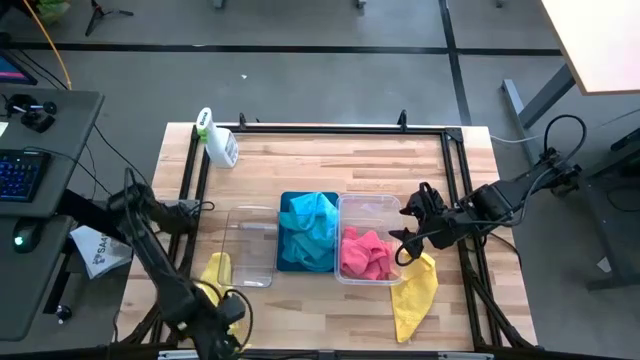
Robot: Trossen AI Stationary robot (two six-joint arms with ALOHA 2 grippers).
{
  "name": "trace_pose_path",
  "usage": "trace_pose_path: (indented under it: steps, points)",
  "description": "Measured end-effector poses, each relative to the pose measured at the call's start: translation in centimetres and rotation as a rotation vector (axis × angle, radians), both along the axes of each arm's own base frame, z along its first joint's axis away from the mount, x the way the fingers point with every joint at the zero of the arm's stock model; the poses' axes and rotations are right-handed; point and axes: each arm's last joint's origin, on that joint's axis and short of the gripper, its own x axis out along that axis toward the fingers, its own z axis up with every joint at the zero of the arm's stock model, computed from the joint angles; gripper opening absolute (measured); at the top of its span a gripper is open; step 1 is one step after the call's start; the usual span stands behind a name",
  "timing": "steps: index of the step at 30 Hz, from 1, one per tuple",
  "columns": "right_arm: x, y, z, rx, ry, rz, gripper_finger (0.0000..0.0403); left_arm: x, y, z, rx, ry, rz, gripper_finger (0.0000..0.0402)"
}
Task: Sort microfiber towel by color & place in baskets
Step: Put the left yellow microfiber cloth into the left transparent bin
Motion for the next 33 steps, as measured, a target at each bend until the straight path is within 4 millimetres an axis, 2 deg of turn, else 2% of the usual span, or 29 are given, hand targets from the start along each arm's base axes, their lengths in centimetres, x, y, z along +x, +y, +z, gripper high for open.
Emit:
trace_pose_path:
  steps: [4,9,15,22,25,28,30,33]
  points:
    - [0.1,-0.1,0.1,-0.021,-0.025,-0.022,0.0337,0.6,-0.8,-3.1,0.067,0.137,0.067,0.0238]
    - [0.2,-0.2,0.1,-0.011,-0.031,-0.046,0.0337,0.4,-0.8,-6.0,0.192,0.299,0.083,0.0238]
    - [0.2,-0.2,0.1,0.003,-0.035,-0.061,0.0337,0.2,-0.9,-8.8,0.247,0.347,0.075,0.0238]
    - [0.2,-0.2,0.1,0.014,-0.038,-0.071,0.0337,-0.3,-0.2,-11.5,0.222,0.352,0.051,0.0230]
    - [0.2,-0.2,0.1,0.026,-0.041,-0.083,0.0337,-0.1,-0.5,-11.7,0.183,0.332,0.023,0.0185]
    - [0.2,-0.2,0.1,0.027,-0.041,-0.083,0.0337,-0.3,-0.7,-11.2,0.148,0.320,-0.026,0.0089]
    - [0.2,-0.2,0.1,0.026,-0.041,-0.083,0.0337,-0.5,-0.6,-9.9,0.126,0.297,-0.057,0.0026]
    - [0.2,-0.2,0.1,0.021,-0.041,-0.085,0.0337,-1.2,-0.3,-6.4,0.046,0.220,-0.114,0.0017]
